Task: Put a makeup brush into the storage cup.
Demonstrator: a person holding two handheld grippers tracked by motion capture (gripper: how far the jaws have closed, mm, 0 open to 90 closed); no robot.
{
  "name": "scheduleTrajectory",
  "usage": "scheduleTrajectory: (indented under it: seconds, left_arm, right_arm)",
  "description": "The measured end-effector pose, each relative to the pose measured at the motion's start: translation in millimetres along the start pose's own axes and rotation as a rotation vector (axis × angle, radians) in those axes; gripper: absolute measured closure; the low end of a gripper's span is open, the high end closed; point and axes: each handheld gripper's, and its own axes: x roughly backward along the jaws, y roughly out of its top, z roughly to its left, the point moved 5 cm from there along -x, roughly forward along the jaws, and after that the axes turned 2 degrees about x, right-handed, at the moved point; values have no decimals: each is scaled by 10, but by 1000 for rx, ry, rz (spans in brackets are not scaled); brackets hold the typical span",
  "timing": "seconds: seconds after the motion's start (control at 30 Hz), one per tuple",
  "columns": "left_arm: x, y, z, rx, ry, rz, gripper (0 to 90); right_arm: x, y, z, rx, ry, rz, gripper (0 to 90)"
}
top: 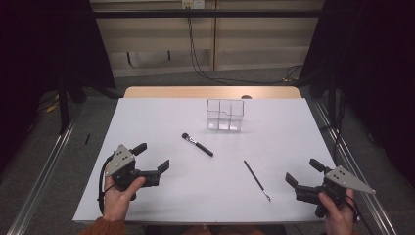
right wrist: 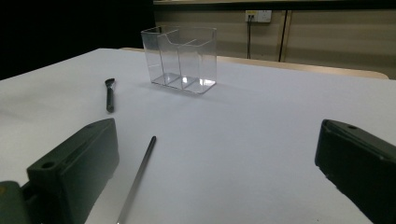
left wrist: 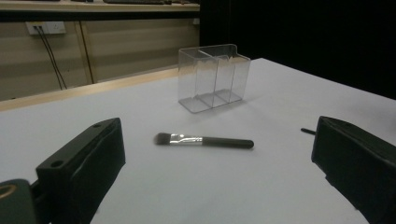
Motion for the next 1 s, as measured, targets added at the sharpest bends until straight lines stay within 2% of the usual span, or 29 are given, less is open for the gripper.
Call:
scheduleTrajectory:
  seconds: [0.2,0.37,0.53,0.67,0.7,0.77,1.0]
  left_arm:
    - [-108,62,-34,-11,-20,-6,24]
    - [-243,174,-18,-23,-37,-25,23]
    - [-356,255,11,-3,-60,-42,14]
    - [-429,289,22,-13,-65,-43,14]
    - [-480,297,26,-2,-69,-24,14]
    - [-527,305,26,-5,-79,-12,20]
    - [-645,381,28,-27,-86,-1,15]
  right_arm:
    - [-9,8,31,8,9,3,0]
    - [-12,18,57,17,10,1,0]
    - [-19,11,54,15,14,7,0]
    - [-16,9,49,20,14,8,0]
    - [-12,9,42,20,13,4,0]
    - [-6,8,39,24,15,3,0]
    - [-8,10,48,19,14,4,0]
